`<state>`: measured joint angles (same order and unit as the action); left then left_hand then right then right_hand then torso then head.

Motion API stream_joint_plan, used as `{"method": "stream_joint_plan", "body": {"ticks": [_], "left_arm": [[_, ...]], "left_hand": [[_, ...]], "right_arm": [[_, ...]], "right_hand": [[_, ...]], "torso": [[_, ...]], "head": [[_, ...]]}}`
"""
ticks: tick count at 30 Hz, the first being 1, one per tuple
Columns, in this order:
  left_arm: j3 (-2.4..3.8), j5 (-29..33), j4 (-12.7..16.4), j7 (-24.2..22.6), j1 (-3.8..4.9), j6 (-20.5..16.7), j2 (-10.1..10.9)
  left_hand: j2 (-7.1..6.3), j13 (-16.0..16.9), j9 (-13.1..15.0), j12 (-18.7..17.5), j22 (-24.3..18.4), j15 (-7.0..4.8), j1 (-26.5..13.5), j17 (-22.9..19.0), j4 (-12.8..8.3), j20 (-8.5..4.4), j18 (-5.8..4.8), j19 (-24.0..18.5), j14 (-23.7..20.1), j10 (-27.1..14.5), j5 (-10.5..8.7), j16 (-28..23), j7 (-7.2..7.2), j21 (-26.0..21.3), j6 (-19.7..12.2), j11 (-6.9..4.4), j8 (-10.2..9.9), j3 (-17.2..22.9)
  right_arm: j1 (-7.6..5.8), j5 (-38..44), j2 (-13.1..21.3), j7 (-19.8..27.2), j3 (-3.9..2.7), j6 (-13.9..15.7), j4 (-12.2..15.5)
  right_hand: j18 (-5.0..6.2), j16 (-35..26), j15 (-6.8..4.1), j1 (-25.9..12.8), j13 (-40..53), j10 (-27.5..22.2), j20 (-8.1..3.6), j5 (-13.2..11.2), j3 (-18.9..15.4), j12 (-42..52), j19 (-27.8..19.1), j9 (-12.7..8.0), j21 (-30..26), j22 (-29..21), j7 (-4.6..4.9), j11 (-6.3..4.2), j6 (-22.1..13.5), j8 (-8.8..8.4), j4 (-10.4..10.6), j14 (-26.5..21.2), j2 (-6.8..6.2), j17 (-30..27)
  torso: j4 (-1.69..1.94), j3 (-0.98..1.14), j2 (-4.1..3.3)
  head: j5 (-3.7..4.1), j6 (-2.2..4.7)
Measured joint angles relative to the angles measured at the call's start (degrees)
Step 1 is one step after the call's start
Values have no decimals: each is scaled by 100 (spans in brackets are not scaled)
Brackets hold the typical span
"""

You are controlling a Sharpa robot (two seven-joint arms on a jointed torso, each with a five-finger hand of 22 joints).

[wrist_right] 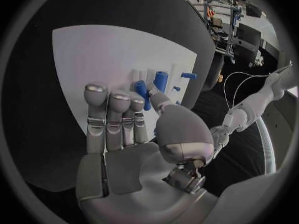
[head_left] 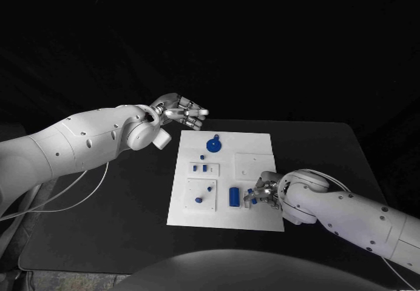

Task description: Assemble the parts on the task board

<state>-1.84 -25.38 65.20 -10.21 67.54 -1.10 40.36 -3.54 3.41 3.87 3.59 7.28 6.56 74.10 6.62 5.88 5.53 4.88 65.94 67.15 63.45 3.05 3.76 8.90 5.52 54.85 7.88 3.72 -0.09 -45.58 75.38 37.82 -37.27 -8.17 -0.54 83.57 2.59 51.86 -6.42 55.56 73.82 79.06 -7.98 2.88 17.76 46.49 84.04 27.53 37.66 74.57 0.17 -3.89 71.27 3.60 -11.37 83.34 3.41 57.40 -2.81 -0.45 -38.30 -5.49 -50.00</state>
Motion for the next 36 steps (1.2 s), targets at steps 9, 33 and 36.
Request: {"method": "stream_joint_plan", "body": {"ticks": [9,33,36], "left_arm": [[-1,-14,0,28,0,14,-1],[-4,-32,-1,75,0,28,-7],[-4,-33,-1,79,0,29,-7]], "left_hand": [[0,0,0,0,0,0,0,0,0,0,0,0,0,0,0,0,8,0,-8,0,0,0],[22,0,0,0,-4,0,-22,0,15,0,0,0,0,-12,0,0,41,0,-41,12,0,-15],[23,0,0,0,-4,0,-22,0,15,0,0,0,0,-21,0,0,41,0,-41,21,0,-15]], "right_arm": [[7,56,-55,-6,68,-116,-96],[12,191,-225,12,93,-188,-321],[12,192,-228,18,93,-197,-336]], "right_hand": [[0,0,0,-76,0,0,0,0,-162,-22,0,22,0,-13,0,0,0,0,71,0,30,2],[0,-23,2,-207,1,13,1,0,-244,-61,0,48,0,-13,-31,14,31,5,118,-2,51,20],[-1,-23,2,-259,1,19,1,0,-259,-61,0,56,0,-13,-34,21,34,5,133,-2,46,21]], "torso": [[2,-1,1],[2,-1,-2],[2,-1,-2]], "head": [[-12,0],[-34,0],[-41,0]]}}
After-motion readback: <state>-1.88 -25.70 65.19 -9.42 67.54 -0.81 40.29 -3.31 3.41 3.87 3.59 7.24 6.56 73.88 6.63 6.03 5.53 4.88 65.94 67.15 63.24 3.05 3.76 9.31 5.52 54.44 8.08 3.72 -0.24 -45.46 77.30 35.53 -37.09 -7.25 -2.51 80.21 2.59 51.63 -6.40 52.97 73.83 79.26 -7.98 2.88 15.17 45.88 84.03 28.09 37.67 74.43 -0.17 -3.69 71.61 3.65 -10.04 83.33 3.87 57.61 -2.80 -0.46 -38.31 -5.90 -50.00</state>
